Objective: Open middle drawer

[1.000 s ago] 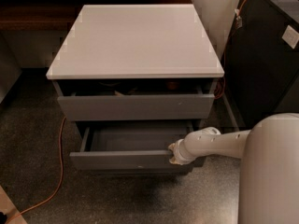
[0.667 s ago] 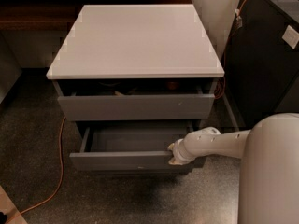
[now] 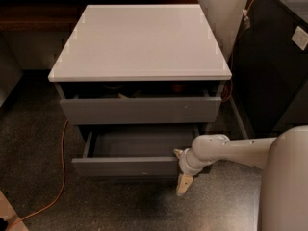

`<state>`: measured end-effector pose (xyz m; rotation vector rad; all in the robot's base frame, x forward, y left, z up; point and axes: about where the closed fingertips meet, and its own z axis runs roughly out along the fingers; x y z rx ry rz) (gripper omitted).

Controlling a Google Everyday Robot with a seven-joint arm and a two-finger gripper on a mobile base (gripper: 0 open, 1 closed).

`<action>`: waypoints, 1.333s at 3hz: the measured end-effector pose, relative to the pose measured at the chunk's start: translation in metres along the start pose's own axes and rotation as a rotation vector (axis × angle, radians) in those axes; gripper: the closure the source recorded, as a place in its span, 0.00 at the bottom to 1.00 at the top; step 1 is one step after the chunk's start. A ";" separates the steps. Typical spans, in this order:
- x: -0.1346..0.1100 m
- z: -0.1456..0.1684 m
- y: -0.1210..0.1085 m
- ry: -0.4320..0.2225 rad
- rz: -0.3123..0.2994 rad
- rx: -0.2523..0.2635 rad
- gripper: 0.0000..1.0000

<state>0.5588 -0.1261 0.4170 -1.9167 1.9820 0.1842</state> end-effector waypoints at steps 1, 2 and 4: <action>0.001 0.002 0.013 -0.008 0.041 -0.060 0.16; 0.003 0.002 0.021 -0.007 0.063 -0.096 0.39; 0.001 -0.003 0.022 -0.007 0.067 -0.100 0.85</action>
Offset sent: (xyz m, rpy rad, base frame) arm -0.0285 -0.0036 -0.0044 0.0193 0.1540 -0.0369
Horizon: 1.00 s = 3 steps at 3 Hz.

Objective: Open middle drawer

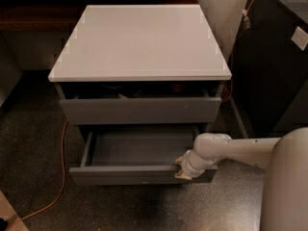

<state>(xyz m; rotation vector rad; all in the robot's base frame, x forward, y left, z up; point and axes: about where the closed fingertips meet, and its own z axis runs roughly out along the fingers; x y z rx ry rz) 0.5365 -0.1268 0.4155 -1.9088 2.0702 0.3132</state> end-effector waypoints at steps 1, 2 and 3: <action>0.000 -0.001 0.000 0.000 0.000 0.000 1.00; -0.001 -0.002 0.002 -0.001 0.000 -0.001 1.00; -0.010 -0.006 0.019 -0.006 0.002 -0.009 1.00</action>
Offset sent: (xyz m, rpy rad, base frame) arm -0.0580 0.0164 0.0238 0.0349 0.0470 -0.0307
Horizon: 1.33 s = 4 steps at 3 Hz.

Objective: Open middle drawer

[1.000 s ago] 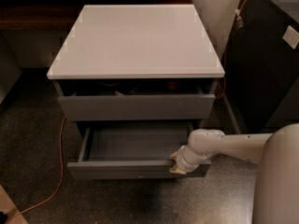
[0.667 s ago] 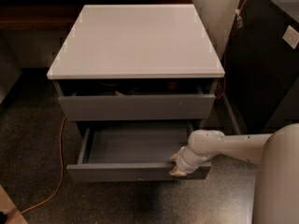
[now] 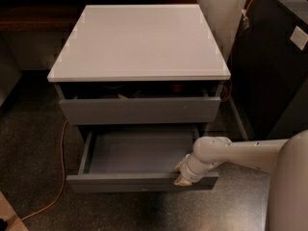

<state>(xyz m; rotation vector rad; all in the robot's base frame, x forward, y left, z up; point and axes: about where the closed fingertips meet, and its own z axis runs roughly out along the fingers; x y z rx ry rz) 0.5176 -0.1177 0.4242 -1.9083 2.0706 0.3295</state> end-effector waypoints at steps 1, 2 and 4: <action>0.000 0.000 0.000 0.000 0.000 0.000 1.00; -0.005 -0.002 0.014 0.004 -0.010 -0.002 0.88; -0.006 -0.002 0.016 0.005 -0.011 -0.002 0.33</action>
Offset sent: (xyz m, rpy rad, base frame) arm -0.0844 0.0334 0.0236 -0.0312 -0.0156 0.0548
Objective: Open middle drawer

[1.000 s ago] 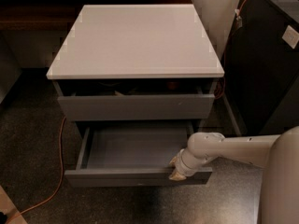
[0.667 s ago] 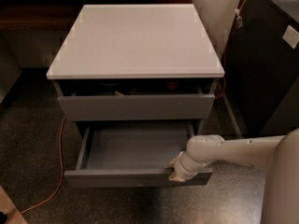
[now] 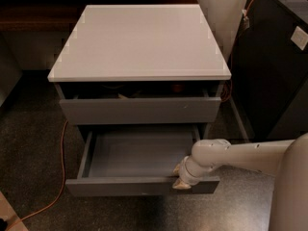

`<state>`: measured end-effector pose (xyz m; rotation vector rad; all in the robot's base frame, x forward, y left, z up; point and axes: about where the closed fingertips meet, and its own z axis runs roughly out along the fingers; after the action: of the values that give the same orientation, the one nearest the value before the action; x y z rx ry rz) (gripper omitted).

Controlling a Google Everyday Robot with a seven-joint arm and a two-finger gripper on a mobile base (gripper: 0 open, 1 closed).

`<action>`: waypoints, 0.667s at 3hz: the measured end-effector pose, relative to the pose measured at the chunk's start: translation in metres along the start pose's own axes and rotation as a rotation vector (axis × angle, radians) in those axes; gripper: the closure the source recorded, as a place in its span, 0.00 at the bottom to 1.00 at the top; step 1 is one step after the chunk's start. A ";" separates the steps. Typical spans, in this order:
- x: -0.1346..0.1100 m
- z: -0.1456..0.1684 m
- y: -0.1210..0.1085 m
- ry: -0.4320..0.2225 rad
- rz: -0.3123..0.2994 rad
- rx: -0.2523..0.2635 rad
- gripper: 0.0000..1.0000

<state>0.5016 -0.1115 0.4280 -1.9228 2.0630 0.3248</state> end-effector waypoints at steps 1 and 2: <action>0.000 0.000 0.000 0.000 0.000 0.000 0.11; -0.009 -0.002 0.020 -0.013 -0.021 -0.007 0.00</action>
Offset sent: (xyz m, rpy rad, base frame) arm -0.0611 0.0276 0.0176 0.0381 -0.0143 0.0704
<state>0.4820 -0.1025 0.4327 -1.9398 2.0343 0.3388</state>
